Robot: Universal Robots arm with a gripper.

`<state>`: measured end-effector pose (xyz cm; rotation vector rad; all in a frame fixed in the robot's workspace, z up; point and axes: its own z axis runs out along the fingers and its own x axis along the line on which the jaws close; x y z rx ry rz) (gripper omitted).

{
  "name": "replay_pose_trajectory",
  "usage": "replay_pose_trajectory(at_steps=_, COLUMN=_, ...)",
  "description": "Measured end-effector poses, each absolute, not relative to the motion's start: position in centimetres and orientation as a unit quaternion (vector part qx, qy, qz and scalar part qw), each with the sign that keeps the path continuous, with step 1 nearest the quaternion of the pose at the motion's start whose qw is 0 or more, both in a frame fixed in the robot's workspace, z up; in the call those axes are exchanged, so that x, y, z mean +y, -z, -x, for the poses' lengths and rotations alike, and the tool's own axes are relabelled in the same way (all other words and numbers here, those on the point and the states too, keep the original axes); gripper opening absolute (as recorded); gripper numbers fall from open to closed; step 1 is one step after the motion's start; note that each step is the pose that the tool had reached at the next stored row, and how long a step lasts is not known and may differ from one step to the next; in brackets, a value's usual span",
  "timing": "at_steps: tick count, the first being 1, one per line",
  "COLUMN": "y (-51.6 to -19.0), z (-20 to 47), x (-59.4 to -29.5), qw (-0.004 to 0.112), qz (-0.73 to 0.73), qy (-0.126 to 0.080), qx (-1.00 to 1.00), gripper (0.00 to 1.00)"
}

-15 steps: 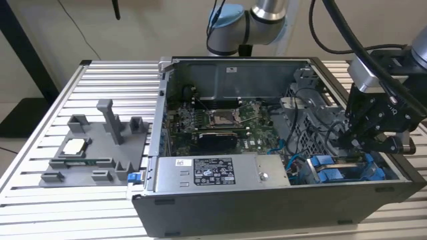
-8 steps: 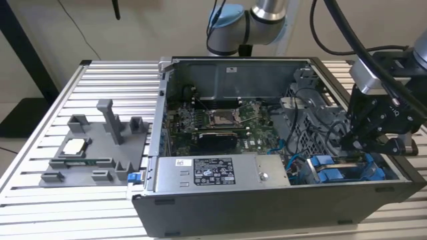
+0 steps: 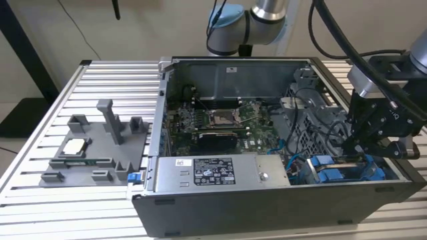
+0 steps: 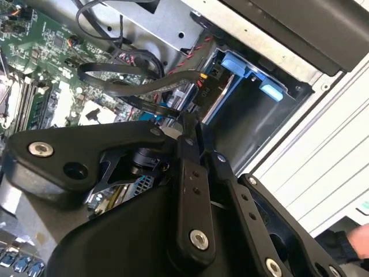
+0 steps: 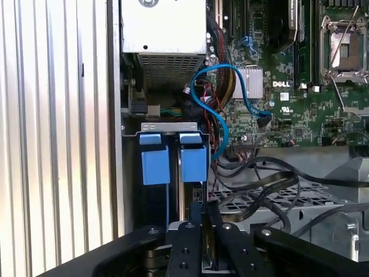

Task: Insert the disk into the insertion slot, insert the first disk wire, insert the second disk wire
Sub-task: 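Insert the second disk wire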

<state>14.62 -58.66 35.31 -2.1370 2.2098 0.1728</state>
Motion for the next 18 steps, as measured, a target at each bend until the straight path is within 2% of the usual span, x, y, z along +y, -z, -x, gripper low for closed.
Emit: replay_pose_trajectory(at_steps=18, y=-34.52, z=-14.54, x=-58.27, qw=0.041, qz=0.694, qy=-0.053, qx=0.717, gripper=0.16)
